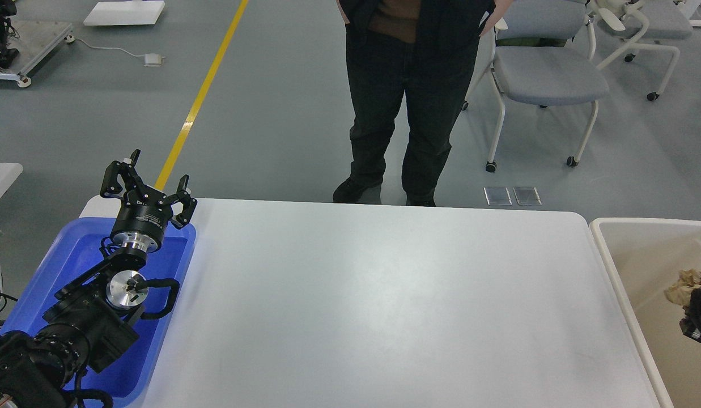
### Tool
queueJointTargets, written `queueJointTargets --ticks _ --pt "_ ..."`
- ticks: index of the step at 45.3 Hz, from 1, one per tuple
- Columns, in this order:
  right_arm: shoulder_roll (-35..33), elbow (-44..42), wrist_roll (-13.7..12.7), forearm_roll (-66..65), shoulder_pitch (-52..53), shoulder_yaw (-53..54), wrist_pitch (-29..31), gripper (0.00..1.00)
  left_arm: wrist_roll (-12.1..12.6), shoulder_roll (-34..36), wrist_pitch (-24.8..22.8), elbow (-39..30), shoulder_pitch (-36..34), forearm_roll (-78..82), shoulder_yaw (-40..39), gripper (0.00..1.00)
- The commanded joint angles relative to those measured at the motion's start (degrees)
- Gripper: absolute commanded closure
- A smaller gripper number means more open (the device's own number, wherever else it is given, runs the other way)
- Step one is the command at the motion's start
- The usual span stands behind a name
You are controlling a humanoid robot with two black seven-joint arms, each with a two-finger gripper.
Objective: Tidy desktop
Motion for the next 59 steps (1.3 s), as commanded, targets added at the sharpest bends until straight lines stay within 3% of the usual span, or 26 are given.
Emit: queueJointTargets --ticks 1,19,28,41,51,59 --pt "0.0 0.5 0.1 0.0 -0.3 0.2 0.0 0.00 0.0 0.0 0.0 0.0 0.0 0.0 0.0 0.00" --pt "0.1 3.3 0.1 0.2 2.0 1.9 1.1 0.00 0.0 0.0 0.0 0.0 0.0 0.0 0.0 0.00" --pt "0.3 5.7 0.1 0.2 6.4 8.4 1.5 0.00 0.0 0.0 0.0 0.0 0.0 0.0 0.0 0.00" --pt "0.2 15.2 0.0 3.5 12.2 10.5 2.3 0.00 0.0 0.0 0.0 0.0 0.0 0.0 0.0 0.00" --pt "0.2 21.6 0.0 12.1 12.6 11.1 9.6 0.00 0.0 0.0 0.0 0.0 0.0 0.0 0.0 0.00" --pt "1.1 23.5 0.0 13.8 12.6 11.0 19.8 0.00 0.0 0.0 0.0 0.0 0.0 0.0 0.0 0.00"
